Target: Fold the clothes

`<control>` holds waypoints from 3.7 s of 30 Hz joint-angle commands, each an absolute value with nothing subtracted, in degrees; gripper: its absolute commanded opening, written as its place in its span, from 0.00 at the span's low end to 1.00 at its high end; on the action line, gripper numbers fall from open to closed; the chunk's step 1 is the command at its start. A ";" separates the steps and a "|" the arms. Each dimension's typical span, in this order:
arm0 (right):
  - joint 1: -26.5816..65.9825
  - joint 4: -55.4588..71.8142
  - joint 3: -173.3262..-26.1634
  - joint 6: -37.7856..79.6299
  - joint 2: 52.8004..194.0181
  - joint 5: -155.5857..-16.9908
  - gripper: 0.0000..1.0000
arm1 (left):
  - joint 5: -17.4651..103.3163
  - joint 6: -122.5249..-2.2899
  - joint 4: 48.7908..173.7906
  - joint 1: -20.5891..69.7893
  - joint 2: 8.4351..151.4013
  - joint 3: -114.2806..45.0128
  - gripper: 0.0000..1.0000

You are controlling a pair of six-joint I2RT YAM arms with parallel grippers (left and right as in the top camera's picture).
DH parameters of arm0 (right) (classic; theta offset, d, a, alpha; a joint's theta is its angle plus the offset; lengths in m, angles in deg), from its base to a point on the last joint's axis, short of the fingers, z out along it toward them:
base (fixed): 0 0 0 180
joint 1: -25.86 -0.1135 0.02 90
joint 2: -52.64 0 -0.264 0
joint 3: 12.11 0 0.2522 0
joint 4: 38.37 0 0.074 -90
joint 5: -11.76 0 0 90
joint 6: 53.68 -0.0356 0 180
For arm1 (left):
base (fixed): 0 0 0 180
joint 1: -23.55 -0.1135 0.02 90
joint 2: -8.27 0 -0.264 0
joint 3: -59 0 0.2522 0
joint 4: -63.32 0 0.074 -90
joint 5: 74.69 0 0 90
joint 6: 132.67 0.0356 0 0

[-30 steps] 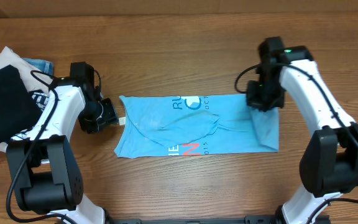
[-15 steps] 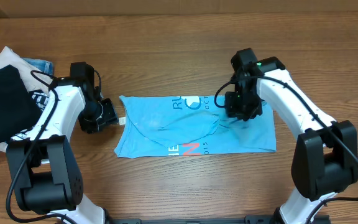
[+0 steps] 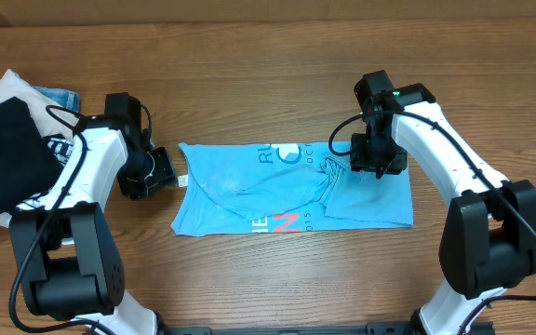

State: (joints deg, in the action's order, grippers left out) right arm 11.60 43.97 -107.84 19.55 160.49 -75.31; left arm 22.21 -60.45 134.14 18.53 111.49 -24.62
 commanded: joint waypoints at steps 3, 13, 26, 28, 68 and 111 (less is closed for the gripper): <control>11.21 42.26 -106.49 18.43 160.12 -80.35 0.50 | 22.82 -59.36 134.16 18.34 112.08 -25.74 0.53; 11.21 33.70 -100.80 17.08 160.12 -81.34 0.45 | 22.82 -59.36 134.30 18.34 112.08 -25.74 0.53; 11.14 15.31 -100.83 21.10 160.12 -80.73 0.04 | 22.60 -59.34 135.32 18.34 112.08 -25.74 0.53; 11.06 14.68 -100.83 23.17 160.12 -82.96 0.04 | 22.53 -59.34 135.34 18.34 112.08 -25.74 0.53; 1.70 32.69 -96.83 20.49 159.03 -80.27 0.14 | 22.40 -58.29 135.89 18.34 112.08 -25.74 0.53; -3.19 33.61 -99.97 25.53 156.05 -73.14 0.27 | 22.40 -58.22 135.56 18.34 112.08 -25.74 0.54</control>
